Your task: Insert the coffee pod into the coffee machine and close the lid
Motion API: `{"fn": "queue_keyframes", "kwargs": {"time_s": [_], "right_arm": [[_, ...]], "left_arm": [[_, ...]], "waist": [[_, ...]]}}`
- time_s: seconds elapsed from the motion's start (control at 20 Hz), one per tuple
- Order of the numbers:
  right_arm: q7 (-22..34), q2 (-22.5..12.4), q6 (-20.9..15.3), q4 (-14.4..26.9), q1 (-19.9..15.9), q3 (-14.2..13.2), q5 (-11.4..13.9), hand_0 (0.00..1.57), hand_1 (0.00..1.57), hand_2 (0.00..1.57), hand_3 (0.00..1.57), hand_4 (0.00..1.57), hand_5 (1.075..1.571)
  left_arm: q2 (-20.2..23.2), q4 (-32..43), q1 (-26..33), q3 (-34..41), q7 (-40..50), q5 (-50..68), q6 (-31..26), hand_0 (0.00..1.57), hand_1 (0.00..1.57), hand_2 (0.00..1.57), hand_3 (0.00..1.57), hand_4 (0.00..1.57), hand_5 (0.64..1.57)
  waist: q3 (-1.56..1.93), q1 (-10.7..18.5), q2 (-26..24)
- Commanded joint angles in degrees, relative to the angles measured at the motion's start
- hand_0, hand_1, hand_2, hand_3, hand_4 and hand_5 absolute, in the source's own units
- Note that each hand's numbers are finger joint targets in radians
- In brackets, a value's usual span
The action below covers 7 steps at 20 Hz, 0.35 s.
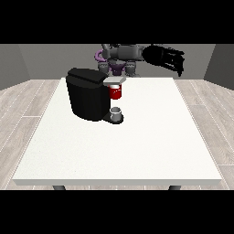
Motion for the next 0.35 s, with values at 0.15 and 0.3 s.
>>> {"fn": "queue_keyframes", "kwargs": {"time_s": [0.15,0.3], "right_arm": [[-9.77,8.58,0.71,-1.34,7.57,4.59,-1.27,0.00,0.00,0.00,0.00,0.18,1.571],[-9.36,11.66,1.83,-2.44,9.40,7.17,-1.48,0.00,0.00,0.00,0.00,0.26,1.571]], "left_arm": [[0.23,0.58,4.67,2.18,0.94,1.66,0.56,0.00,0.00,0.00,0.00,0.25,1.571],[1.55,3.92,7.10,5.04,-2.29,1.70,1.72,0.00,0.00,0.00,0.00,0.27,1.571]], "waist": [[0.02,-6.77,-6.28],[-0.01,-11.34,-8.91]]}}
